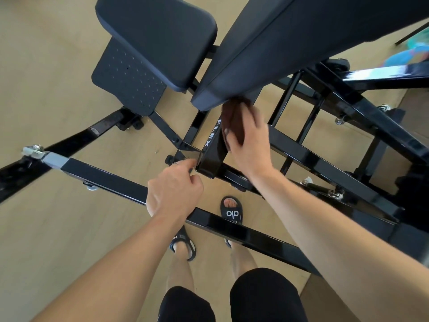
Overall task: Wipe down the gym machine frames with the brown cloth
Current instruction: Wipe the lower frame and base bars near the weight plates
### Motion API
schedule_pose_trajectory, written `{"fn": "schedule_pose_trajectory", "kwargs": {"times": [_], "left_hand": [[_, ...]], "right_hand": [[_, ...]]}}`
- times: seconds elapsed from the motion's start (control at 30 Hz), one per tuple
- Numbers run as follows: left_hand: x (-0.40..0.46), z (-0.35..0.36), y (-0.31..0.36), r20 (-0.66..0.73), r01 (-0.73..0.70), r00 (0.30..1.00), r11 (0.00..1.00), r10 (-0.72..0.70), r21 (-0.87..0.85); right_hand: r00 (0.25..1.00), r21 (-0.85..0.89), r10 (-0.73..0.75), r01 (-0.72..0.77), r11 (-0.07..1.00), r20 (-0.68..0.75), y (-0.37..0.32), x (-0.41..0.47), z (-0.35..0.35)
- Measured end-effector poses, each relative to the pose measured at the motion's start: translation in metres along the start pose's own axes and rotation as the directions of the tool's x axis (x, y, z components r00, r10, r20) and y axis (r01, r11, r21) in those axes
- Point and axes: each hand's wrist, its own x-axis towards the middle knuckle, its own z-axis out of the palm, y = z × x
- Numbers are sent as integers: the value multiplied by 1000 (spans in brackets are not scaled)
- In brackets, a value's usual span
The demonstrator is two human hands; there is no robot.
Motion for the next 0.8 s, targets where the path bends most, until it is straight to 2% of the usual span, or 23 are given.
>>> {"fn": "schedule_pose_trajectory", "kwargs": {"times": [0.07,0.13,0.2,0.27,0.33,0.37,0.43,0.53,0.6,0.63,0.67,0.73,0.8], "left_hand": [[0,-1,1,5,7,1000,1000,-7,-4],[1,-2,2,-2,11,1000,1000,-11,-2],[1,-3,4,-10,-3,1000,1000,3,9],[0,-4,5,-7,-3,1000,1000,3,12],[0,-4,4,-11,10,1000,1000,-9,12],[0,-4,4,-13,19,1000,1000,-18,11],[-1,-5,4,-14,28,1000,1000,-27,7],[-1,-5,5,-16,25,1000,1000,-25,-1],[-1,-5,4,-10,34,999,999,-34,-13],[-1,-5,4,-2,41,999,999,-42,-25],[-1,-5,4,6,50,999,998,-50,-34],[-2,-7,6,4,42,999,999,-42,-30],[-2,-8,7,-9,30,1000,999,-30,-21]], "right_hand": [[977,-43,-140,149,988,161,2,-32,2],[909,-21,-251,274,962,333,4,-55,-2],[863,57,-298,302,952,408,10,-61,-14],[935,99,-216,196,976,280,13,-49,-28],[999,152,-35,32,988,12,16,-21,-38],[995,195,43,-26,981,-85,15,-4,-40],[987,225,115,-87,970,-115,8,23,-33],[994,112,93,-87,990,-51,1,26,-13],[1000,23,-2,2,1000,-4,3,3,-8],[995,-15,-75,76,997,64,5,-14,-8],[975,-27,-149,155,987,164,7,-31,-8],[889,8,-286,304,953,359,7,-59,-10],[812,45,-370,394,918,452,11,-69,-16]]}}
